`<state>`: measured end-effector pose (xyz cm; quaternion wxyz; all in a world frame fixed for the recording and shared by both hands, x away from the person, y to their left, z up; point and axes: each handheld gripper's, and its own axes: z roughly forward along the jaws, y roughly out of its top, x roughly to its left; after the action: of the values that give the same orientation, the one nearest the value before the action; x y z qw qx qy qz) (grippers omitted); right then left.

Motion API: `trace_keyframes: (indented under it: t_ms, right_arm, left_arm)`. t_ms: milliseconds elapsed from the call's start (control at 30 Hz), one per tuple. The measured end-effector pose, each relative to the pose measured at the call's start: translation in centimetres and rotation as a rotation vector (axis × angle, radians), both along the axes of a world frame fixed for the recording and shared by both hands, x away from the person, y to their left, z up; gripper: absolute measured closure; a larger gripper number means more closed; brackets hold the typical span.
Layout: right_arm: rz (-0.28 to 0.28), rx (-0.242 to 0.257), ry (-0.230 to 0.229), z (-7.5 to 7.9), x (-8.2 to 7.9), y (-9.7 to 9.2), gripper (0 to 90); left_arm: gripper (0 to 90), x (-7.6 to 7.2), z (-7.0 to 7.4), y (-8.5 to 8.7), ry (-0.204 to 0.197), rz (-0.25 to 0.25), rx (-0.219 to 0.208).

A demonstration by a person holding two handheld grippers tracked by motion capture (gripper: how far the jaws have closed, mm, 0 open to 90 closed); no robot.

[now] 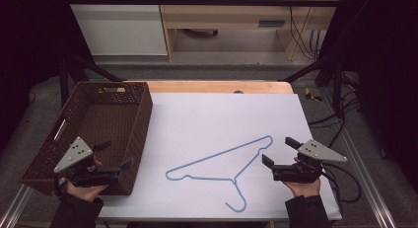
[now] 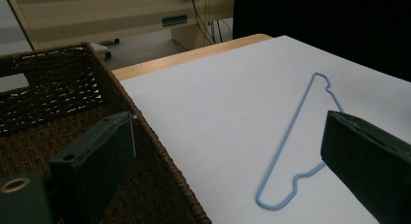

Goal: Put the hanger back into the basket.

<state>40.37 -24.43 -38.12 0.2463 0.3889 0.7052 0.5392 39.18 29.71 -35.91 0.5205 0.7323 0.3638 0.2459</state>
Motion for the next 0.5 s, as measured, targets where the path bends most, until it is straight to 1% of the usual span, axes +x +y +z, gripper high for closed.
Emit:
trace_keyframes:
  t_ms: [100,133,200,267,500]
  right_arm:
    - [0.005,-0.009,0.006,-0.1,0.1,0.2,0.5]
    - [0.011,-0.014,0.019,-0.2,0.1,0.4,0.6]
    - [0.014,-0.018,0.019,-0.3,0.2,0.4,0.7]
    - [0.020,-0.023,0.031,-0.4,0.3,0.7,0.8]
    - [0.040,-0.053,0.032,-0.3,0.3,1.3,1.9]
  left_arm:
    - [4.7,0.0,0.0,-0.1,0.002,-0.002,0.004]
    - [4.7,0.0,-0.1,-0.2,0.002,-0.001,0.004]
    - [4.7,0.0,-0.1,-0.2,0.002,-0.001,0.008]
    - [4.7,0.0,-0.1,-0.1,0.003,-0.003,0.004]
    - [5.2,0.0,0.0,0.1,-0.004,-0.002,0.000]
